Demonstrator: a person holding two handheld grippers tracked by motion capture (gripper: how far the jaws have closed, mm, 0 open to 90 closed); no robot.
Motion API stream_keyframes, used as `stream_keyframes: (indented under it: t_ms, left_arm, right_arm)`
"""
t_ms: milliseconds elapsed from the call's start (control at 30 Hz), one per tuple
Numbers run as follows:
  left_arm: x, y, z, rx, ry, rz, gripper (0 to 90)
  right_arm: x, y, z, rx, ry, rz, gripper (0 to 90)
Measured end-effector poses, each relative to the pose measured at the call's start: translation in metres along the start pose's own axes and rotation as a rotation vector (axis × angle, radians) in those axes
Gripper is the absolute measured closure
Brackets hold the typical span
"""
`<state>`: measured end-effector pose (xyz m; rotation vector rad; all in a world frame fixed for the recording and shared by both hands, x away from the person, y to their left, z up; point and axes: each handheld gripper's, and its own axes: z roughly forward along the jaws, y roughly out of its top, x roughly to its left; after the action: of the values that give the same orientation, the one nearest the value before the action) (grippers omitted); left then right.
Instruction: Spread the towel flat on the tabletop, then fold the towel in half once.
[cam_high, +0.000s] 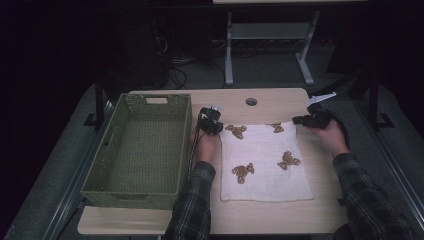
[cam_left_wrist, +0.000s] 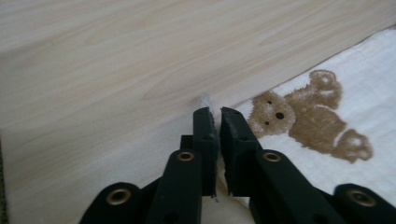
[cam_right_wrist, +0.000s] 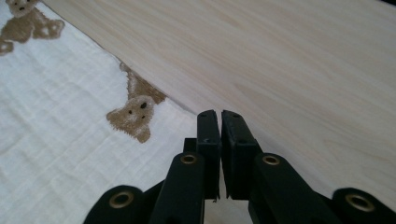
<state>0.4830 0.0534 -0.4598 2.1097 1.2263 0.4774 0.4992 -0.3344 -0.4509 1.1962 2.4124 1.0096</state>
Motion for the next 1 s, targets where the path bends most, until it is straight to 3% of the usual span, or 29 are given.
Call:
stream_keyframes:
  t_ms: [133, 267, 500, 767, 933, 1000]
  left_arm:
    - [0.002, -0.001, 0.001, 0.003, 0.006, 0.000, 72.1]
    - [0.004, 0.000, 0.000, -0.002, 0.010, -0.015, 63.6]
    - [0.009, -0.001, 0.002, 0.000, 0.015, -0.028, 61.2]
    - [0.010, -0.002, 0.008, 0.011, 0.004, -0.034, 64.4]
    - [0.009, -0.001, 0.009, 0.019, -0.021, -0.026, 77.0]
    - [0.008, 0.000, 0.008, 0.025, -0.027, -0.022, 83.5]
  right_arm:
    - [-0.001, -0.002, 0.005, -0.007, 0.012, 0.025, 74.9]
    - [-0.003, -0.002, 0.003, -0.031, 0.017, 0.043, 71.0]
    - [-0.005, -0.003, 0.007, -0.029, 0.012, 0.056, 70.9]
    - [-0.005, -0.006, 0.014, -0.010, 0.013, 0.076, 74.6]
    - [-0.004, -0.010, 0.018, 0.027, 0.015, 0.065, 81.0]
    - [-0.004, -0.012, 0.018, 0.017, 0.027, 0.081, 84.7]
